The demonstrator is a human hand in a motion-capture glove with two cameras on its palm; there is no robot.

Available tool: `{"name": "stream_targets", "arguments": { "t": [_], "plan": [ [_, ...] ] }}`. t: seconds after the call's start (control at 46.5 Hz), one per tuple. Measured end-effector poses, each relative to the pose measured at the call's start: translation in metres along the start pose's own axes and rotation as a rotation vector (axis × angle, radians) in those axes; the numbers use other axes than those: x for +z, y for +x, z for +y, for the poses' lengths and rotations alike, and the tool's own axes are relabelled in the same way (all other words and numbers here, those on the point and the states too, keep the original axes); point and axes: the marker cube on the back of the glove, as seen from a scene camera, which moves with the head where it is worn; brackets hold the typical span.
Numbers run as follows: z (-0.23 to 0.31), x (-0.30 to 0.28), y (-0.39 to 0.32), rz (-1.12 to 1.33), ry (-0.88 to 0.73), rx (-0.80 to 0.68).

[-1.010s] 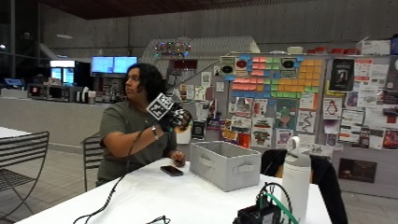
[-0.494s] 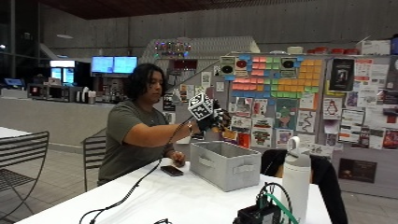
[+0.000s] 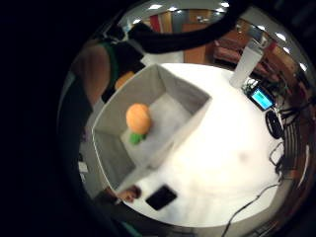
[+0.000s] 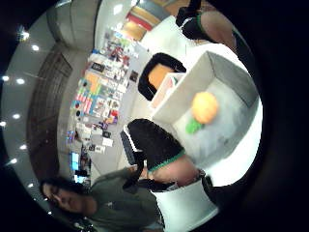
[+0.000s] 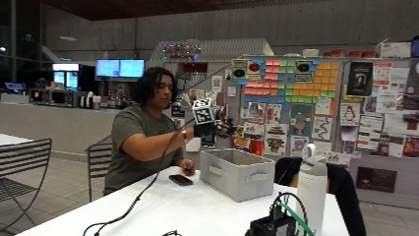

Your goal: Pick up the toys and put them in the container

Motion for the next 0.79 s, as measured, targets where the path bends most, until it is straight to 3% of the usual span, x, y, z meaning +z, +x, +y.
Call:
{"name": "stream_targets", "arguments": {
  "t": [0.279,0.43,0.602,0.795],
  "plan": [
    [0.16,-0.028,0.005,0.092,-0.073,-0.073],
    [0.223,-0.032,0.03,0.174,-0.128,0.007],
    [0.259,-0.044,0.059,0.239,-0.105,0.097],
    [0.27,-0.049,0.069,0.155,-0.084,0.067]
  ]
}}
